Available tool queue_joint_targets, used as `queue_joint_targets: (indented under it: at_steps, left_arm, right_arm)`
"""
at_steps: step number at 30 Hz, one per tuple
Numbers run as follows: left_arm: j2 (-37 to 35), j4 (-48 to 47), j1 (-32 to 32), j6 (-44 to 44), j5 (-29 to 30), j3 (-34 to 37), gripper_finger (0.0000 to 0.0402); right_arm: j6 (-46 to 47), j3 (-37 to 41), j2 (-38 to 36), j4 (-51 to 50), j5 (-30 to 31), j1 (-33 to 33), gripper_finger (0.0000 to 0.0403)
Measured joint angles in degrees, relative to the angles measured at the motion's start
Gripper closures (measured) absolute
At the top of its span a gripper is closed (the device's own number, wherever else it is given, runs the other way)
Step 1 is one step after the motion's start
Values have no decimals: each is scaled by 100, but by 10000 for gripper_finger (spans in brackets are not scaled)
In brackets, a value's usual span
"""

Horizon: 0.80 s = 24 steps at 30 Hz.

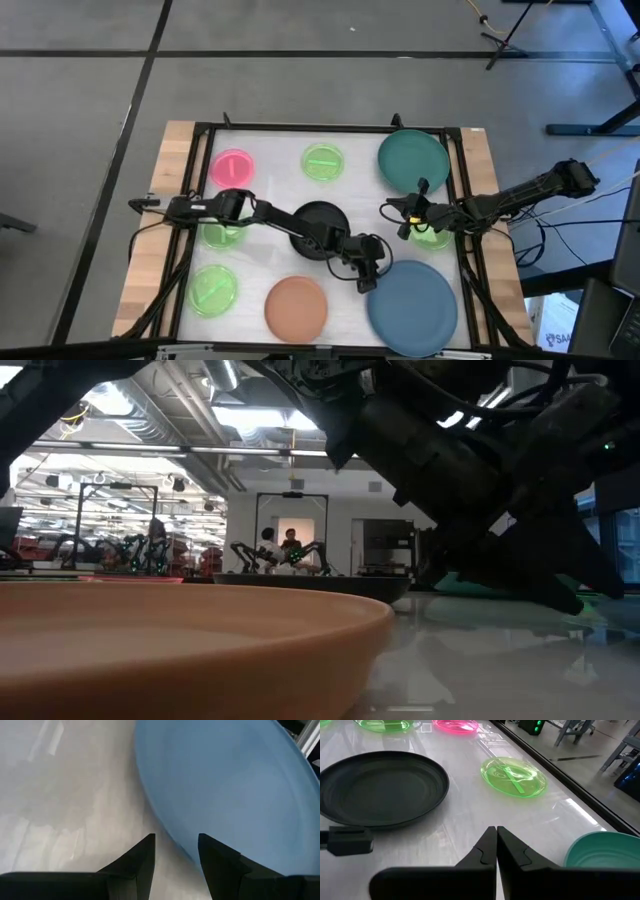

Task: Stack plastic plates
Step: Stack the dark green plate on top of the blue plate

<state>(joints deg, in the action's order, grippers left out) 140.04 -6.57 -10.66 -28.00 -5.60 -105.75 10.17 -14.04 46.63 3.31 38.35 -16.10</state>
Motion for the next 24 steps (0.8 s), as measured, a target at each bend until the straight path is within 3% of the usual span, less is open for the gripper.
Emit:
queue_joint_targets:
  at_steps: [6,10,14,18,24]
  left_arm:
    - [12,-22,32,56,1,0,258]
    - [-187,-254,122,564,7,2,258]
    - [-611,-601,360,1332,116,-5,258]
    - [-776,-750,704,2282,632,-6,258]
    - [-786,-665,1268,3441,1068,-2,258]
  right_arm:
    - [0,0,-2,-4,0,0,402]
    - [-26,-187,-1,-215,162,0,402]
    - [-29,-765,-119,-977,305,0,402]
    - [-220,-1285,-216,-1782,538,0,402]
    - [-753,-1522,-799,-1976,953,0,402]
